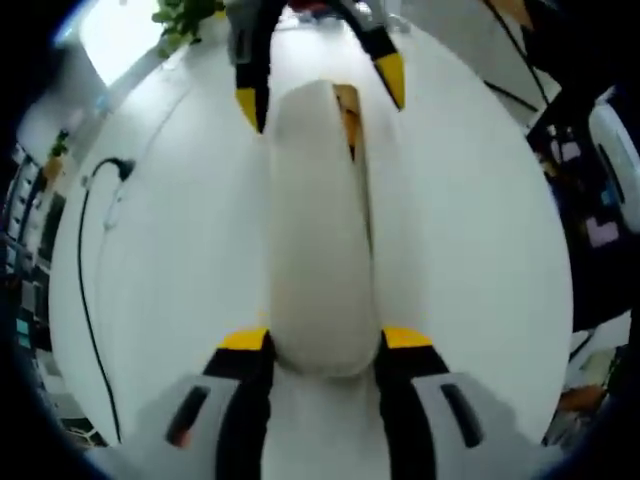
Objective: Arrange the utensils inside the cutlery case until each visible utensil rests in its matching compartment.
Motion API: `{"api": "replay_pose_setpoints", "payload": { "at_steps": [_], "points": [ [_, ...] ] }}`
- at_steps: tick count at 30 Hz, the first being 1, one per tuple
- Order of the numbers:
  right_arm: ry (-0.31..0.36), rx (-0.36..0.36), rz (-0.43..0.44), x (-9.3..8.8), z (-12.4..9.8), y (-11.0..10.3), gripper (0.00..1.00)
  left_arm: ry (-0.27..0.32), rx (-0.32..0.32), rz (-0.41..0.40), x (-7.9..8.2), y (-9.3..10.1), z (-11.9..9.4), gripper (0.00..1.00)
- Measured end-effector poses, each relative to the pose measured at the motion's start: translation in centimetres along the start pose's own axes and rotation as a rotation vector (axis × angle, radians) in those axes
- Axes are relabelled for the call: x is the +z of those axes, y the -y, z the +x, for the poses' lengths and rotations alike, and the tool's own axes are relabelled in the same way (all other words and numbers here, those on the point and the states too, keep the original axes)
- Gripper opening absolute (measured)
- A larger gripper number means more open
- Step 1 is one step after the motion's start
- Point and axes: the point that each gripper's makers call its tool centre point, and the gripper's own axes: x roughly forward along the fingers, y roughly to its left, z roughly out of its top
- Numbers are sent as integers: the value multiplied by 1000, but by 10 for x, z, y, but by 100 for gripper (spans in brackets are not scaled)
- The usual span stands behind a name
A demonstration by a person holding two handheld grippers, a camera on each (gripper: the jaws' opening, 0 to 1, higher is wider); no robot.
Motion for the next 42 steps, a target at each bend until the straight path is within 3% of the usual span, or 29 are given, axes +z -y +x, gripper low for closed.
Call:
{"api": "replay_pose_setpoints", "payload": {
  "at_steps": [7,10,13,18,32,42],
  "points": [
    [-52,79,69,-4,4,-9,60,-23,18,17,3,0,0,42],
    [-68,82,67,-2,2,1,58,-32,24,25,3,0,0,42],
    [-77,61,68,-5,3,1,53,-30,25,22,3,1,0,42],
    [-81,86,94,-6,4,-6,43,-25,27,19,2,4,0,42],
    [-42,18,84,2,-7,-13,42,-19,16,-18,1,6,1,42],
    [-5,-85,89,2,-8,-10,42,-24,23,-80,-3,1,0,48]
  ]
}}
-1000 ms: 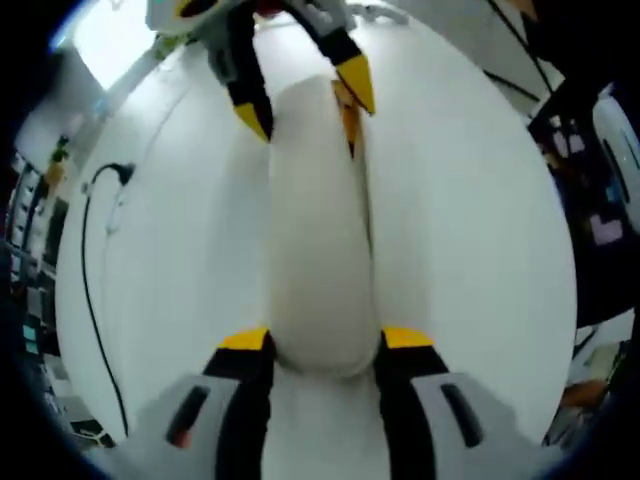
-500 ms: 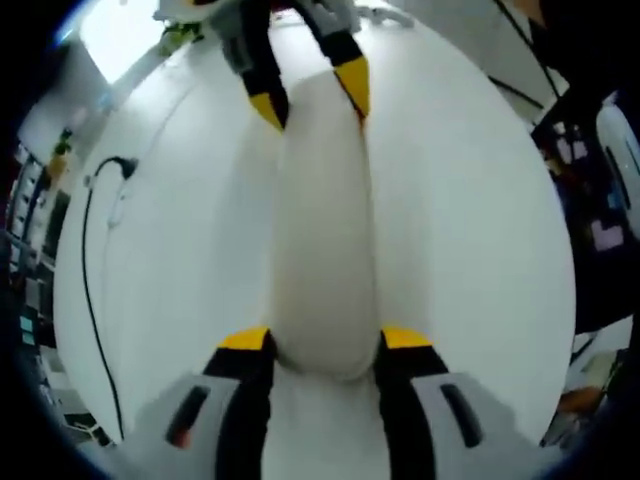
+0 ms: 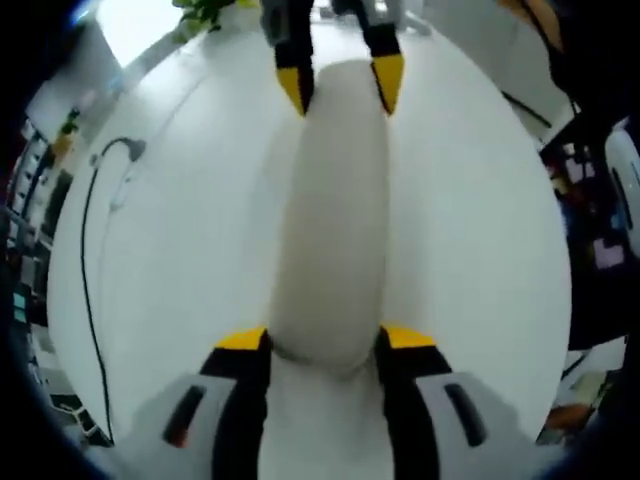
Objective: Arrange the utensils inside the cutlery case until each visible utensil rests in its matching compartment.
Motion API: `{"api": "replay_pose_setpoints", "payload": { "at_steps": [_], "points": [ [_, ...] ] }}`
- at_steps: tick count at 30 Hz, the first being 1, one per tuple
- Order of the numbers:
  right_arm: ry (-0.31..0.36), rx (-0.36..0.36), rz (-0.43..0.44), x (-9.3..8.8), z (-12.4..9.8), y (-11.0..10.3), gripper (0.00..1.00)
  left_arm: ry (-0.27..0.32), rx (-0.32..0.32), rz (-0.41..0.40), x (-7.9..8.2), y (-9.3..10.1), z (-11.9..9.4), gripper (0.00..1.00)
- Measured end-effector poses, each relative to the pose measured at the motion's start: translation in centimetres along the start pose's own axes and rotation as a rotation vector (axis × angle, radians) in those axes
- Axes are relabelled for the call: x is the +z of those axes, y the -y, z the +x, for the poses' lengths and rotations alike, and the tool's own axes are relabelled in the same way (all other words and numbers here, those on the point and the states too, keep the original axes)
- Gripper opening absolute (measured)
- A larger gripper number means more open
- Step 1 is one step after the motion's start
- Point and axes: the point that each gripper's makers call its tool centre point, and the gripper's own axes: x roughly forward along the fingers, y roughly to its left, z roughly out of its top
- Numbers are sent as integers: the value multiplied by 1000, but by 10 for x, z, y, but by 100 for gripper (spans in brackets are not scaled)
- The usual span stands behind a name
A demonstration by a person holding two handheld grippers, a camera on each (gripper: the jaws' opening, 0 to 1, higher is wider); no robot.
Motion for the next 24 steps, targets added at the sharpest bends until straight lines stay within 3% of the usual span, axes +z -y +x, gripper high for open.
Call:
{"api": "replay_pose_setpoints", "payload": {
  "at_steps": [6,9,15,17,24],
  "points": [
    [29,-82,-55,0,-4,-2,41,-1,5,-11,-1,-2,0,49],
    [37,-173,-210,1,-4,-1,41,5,14,-2,-1,-6,-1,50],
    [71,-235,-207,-2,1,-3,41,6,24,-9,0,-3,-1,52],
    [83,-236,-158,-4,1,-5,41,3,24,-4,1,-2,-1,51],
    [82,-239,-172,-6,2,-1,41,-16,8,21,2,8,-1,44]
  ]
}}
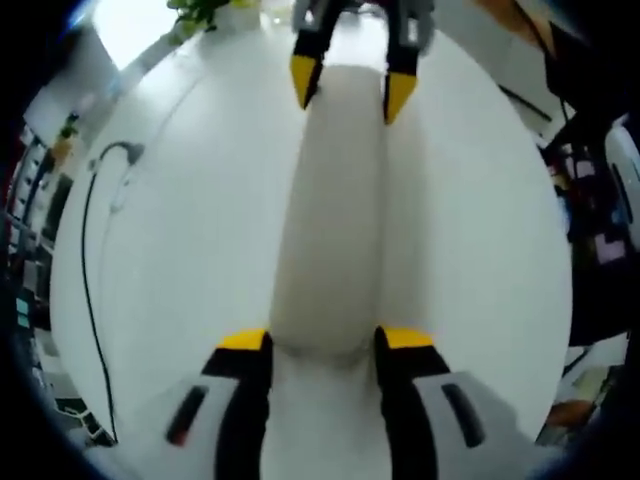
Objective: Arrange the utensils inside the cutlery case until each visible utensil rests in its matching compartment.
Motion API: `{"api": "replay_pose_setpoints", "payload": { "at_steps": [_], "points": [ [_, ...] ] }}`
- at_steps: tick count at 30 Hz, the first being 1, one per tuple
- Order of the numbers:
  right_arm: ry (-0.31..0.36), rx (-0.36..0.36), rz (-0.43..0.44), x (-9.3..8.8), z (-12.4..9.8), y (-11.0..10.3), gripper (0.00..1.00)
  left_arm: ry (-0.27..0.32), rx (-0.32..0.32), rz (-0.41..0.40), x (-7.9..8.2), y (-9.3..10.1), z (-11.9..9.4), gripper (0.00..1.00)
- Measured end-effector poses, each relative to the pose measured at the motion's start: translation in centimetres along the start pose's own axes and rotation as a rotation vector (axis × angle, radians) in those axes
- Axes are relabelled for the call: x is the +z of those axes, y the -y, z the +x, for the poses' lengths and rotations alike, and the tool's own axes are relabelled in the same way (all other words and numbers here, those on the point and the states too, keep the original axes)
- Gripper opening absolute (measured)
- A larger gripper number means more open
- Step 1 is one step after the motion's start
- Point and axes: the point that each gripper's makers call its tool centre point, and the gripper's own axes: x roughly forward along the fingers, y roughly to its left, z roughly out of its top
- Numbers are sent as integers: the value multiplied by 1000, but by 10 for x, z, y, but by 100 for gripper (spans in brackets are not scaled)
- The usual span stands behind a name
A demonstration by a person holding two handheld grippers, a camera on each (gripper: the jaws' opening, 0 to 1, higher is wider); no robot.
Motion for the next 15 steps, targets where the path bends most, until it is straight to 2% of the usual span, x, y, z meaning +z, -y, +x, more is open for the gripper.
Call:
{"api": "replay_pose_setpoints", "payload": {
  "at_steps": [3,8,15],
  "points": [
    [-17,13,12,0,3,2,42,-9,3,3,0,1,0,44],
    [-5,54,66,1,3,3,42,-10,-10,-11,-1,1,1,44],
    [6,61,87,1,5,1,43,-18,-41,-61,-3,2,2,43]
  ]
}}
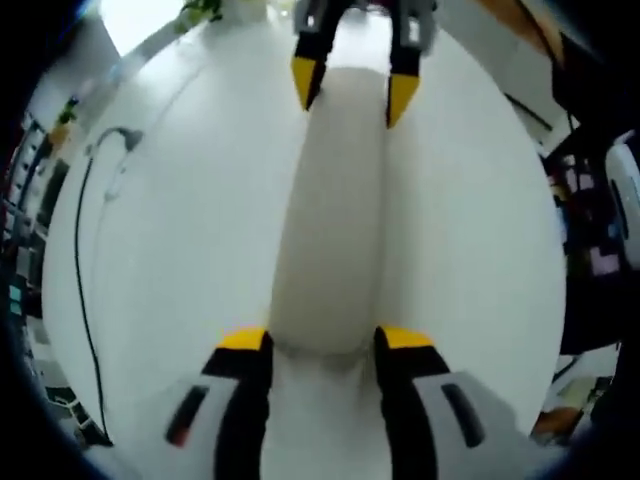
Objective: Arrange the utensils inside the cutlery case until each visible utensil rests in its matching compartment.
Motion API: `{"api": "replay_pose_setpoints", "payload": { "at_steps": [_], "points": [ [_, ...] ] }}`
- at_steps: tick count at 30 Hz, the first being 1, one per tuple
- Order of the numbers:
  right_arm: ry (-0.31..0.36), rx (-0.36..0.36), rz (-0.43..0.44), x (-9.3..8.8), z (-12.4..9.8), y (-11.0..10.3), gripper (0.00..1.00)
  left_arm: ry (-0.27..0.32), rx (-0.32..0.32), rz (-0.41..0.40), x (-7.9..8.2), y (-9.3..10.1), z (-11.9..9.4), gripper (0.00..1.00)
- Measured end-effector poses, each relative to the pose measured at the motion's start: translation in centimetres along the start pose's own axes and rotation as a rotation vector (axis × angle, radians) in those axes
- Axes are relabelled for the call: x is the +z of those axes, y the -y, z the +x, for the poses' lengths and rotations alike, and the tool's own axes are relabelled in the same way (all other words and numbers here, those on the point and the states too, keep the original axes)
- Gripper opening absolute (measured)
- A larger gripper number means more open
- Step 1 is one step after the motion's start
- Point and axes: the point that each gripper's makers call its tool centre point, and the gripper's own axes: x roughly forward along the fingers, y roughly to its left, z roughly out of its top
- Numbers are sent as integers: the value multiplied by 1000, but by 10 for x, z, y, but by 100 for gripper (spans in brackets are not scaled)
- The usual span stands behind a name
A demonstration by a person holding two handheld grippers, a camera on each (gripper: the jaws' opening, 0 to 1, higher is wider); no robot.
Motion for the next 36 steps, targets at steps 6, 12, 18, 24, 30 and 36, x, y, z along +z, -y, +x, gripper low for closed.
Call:
{"api": "replay_pose_setpoints", "payload": {
  "at_steps": [6,12,18,24,30,36],
  "points": [
    [-26,-9,26,-1,-2,3,45,-9,-7,-11,-1,-1,0,43],
    [-33,-18,21,-2,-12,5,47,-10,-6,-13,-1,-1,0,42],
    [6,17,36,-1,-18,0,40,-18,-8,-14,-1,-2,0,42],
    [10,21,24,-3,-14,1,38,-51,-8,-15,0,-4,1,42],
    [18,19,-3,-3,-13,0,38,-69,-8,-16,-1,-7,0,42],
    [0,20,-32,-2,-12,3,38,-76,-9,-11,-1,-9,0,42]
  ]
}}
